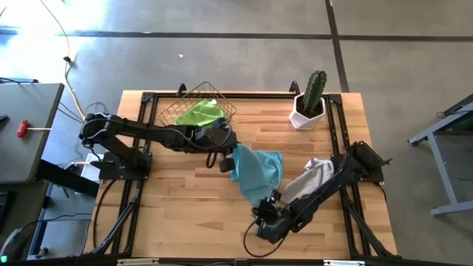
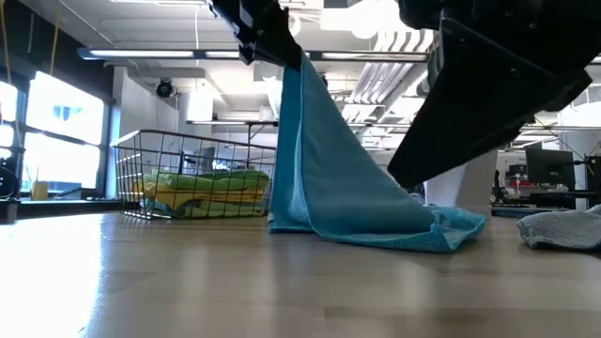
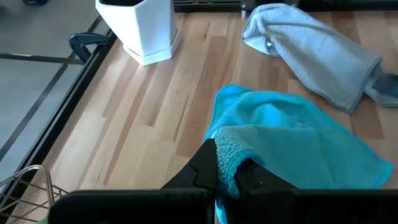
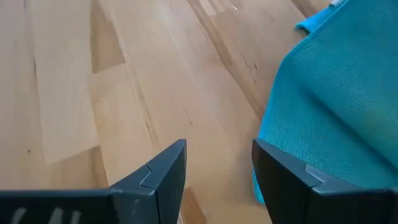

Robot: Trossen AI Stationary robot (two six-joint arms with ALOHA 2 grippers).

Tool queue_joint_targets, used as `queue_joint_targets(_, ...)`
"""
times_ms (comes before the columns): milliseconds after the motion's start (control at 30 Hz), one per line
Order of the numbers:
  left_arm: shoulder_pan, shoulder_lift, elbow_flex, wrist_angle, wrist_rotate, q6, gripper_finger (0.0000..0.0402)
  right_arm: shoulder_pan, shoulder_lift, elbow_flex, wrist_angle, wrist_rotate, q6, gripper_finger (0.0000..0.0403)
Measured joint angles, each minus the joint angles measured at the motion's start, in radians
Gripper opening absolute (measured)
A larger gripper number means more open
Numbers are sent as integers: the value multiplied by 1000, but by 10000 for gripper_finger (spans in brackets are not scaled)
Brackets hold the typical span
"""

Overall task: Fold microfiber towels
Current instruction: Fold the light blue microfiber towel

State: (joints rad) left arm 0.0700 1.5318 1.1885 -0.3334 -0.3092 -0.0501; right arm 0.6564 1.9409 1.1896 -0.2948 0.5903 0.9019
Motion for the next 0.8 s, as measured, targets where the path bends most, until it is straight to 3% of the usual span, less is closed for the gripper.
queue_joint_targets(500,-11,-8,0,-7,8,0,0,-45,77,0,-73,-23,-28,171)
queue_joint_targets(800,-49,-8,0,-7,11,0,0,-83,73,4,-92,-122,-72,74)
